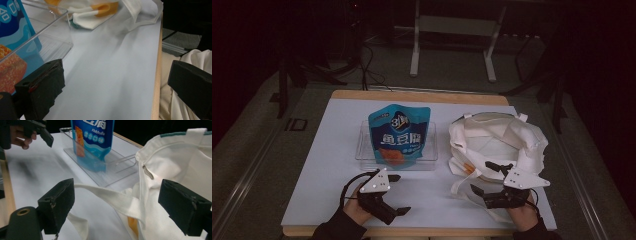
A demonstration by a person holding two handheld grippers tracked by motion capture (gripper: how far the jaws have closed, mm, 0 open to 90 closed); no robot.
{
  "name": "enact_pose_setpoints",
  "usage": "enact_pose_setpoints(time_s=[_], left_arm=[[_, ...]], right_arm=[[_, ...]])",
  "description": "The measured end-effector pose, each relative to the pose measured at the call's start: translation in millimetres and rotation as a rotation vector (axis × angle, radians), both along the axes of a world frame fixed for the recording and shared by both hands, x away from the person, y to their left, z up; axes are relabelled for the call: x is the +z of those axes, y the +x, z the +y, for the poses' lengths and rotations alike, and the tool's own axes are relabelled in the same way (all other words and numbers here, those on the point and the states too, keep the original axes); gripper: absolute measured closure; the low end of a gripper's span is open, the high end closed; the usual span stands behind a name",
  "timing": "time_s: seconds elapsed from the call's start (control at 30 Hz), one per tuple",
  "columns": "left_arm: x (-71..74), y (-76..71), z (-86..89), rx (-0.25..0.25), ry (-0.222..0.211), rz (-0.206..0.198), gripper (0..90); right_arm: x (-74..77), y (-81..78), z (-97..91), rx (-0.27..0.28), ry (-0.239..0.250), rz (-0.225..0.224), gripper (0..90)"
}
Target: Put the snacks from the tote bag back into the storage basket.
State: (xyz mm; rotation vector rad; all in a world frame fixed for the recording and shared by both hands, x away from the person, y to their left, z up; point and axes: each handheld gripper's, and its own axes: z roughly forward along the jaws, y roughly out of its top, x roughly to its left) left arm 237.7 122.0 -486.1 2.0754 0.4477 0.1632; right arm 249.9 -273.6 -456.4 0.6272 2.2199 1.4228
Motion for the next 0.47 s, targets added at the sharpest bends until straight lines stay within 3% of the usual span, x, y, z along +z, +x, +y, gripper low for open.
enact_pose_setpoints(time_s=[0.13, 0.27, 0.47], left_arm=[[-3.7, 0.5, -0.6, -0.002, 0.002, 0.008, 1.1], [-6.9, 0.9, -1.1, -0.004, -0.002, 0.019, 1.2], [-7.3, -1.5, 0.2, 0.005, 0.002, 0.002, 1.1]], right_arm=[[-5.6, -2.5, -1.7, -0.013, -0.024, -0.008, 13.7], [-10.9, -0.7, -2.2, 0.003, -0.018, 0.008, 13.7], [-14.0, 0.3, 0.8, 0.009, -0.036, 0.0, 13.8]])
